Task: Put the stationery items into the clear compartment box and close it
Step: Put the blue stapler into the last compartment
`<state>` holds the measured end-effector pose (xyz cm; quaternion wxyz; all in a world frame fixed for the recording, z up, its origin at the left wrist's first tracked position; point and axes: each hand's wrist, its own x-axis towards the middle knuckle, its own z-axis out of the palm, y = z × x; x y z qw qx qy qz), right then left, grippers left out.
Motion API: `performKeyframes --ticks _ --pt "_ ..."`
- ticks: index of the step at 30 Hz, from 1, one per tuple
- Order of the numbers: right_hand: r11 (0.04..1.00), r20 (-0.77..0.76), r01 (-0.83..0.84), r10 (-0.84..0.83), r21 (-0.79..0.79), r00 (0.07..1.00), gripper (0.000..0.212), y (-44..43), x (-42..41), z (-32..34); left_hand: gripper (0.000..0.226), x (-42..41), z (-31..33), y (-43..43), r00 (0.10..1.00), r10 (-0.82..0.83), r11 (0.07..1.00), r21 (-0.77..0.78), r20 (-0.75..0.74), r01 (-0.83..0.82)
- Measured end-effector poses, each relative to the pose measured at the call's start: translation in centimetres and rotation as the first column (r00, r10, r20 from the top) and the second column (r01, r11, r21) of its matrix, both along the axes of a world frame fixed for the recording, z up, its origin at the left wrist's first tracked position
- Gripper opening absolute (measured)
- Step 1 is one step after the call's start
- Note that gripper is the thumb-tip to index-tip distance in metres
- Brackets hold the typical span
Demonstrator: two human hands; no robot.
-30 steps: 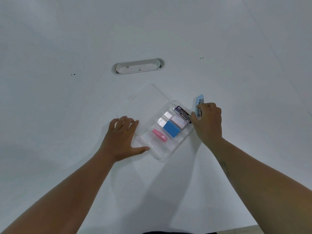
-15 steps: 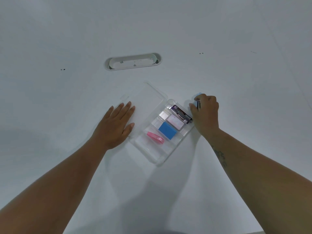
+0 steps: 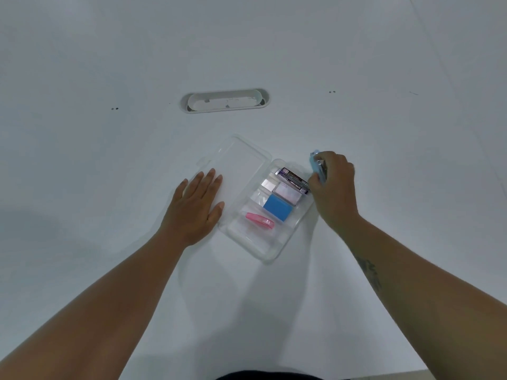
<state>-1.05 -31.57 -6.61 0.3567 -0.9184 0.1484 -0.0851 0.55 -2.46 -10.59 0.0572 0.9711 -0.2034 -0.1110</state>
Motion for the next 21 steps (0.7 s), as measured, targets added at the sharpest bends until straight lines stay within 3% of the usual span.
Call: performKeyframes --ticks 7,12,21 --pt "0.920 -0.026 -0.325 0.338 0.218 0.941 0.032 7.3 -5.7 1.5 0.070 -0.9 -0.3 0.0 0.999 0.044 0.999 -0.026 0.004 -0.044" --pt "0.905 -0.227 -0.410 0.426 0.116 0.876 0.037 9.6 -7.5 0.2 0.064 -1.2 -1.0 0.0 0.998 0.064 0.997 -0.051 0.008 -0.064" --pt "0.876 -0.248 -0.481 0.461 -0.025 0.852 0.041 10.4 -7.5 -0.4 0.060 -1.2 -1.5 0.1 0.998 0.053 0.998 -0.037 0.018 -0.053"
